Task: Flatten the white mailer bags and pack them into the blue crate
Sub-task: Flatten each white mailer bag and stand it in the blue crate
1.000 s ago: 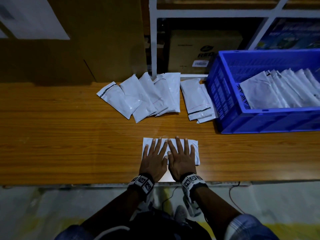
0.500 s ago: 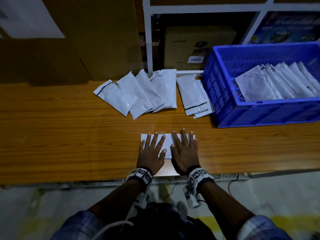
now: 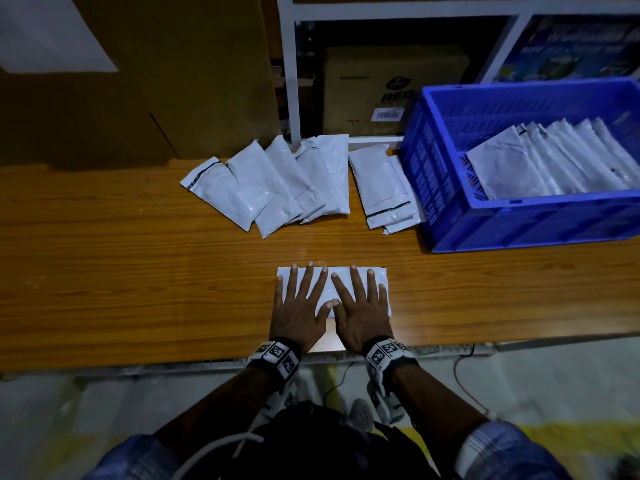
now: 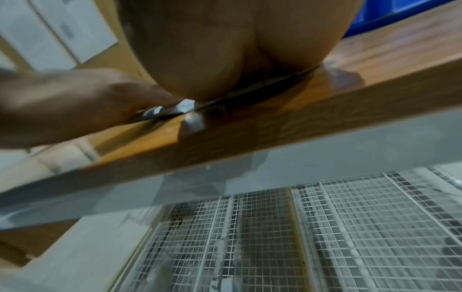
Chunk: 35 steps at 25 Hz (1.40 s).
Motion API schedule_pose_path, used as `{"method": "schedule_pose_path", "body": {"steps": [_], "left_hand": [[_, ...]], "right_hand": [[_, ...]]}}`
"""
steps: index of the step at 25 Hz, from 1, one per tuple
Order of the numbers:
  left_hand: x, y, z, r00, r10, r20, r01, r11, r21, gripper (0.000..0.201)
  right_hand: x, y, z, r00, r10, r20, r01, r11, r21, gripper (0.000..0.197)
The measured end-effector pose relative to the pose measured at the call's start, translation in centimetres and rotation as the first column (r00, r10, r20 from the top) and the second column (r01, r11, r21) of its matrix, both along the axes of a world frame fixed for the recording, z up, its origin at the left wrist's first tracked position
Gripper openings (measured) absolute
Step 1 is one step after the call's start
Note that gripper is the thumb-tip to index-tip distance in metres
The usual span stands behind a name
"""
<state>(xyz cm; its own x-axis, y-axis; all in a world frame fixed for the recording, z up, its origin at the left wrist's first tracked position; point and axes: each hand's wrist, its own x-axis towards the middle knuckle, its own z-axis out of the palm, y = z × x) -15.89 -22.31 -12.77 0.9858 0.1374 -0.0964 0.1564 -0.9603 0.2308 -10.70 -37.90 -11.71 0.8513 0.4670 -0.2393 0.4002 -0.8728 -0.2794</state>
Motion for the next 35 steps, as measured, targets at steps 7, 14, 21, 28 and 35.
{"method": "schedule_pose_path", "body": {"steps": [7,14,21,28,35], "left_hand": [[-0.4,-0.6,-0.6,0.999,0.022,-0.024,-0.023,0.999,-0.028,0.062],[-0.4,-0.5,-0.7,1.000,0.015,-0.016,-0.016,0.999,-0.034,0.067],[0.0,-1.4,0.2,0.999,-0.017,0.030,0.015,0.998,0.059,0.057],[0.1,-2.0,-0.1,0.999,0.030,-0.040,-0.029,0.999,0.031,0.059],[0.1,-1.4,-0.1,0.998,0.020,-0.064,-0.022,0.999,-0.031,0.061]], "right_hand": [[1.1,-0.7,1.1,0.983,0.045,-0.178,-0.031,0.996,0.079,0.055],[-0.2,-0.9,-0.5,0.998,-0.062,0.027,0.060,0.997,0.049,0.057],[0.1,-0.7,-0.6,0.998,-0.056,0.039,0.056,0.998,-0.003,0.058],[0.5,-1.0,0.7,1.000,-0.005,-0.014,0.006,0.999,0.035,0.057],[0.2,-0.8,-0.2,0.999,0.011,0.041,-0.013,0.998,0.054,0.056]]}}
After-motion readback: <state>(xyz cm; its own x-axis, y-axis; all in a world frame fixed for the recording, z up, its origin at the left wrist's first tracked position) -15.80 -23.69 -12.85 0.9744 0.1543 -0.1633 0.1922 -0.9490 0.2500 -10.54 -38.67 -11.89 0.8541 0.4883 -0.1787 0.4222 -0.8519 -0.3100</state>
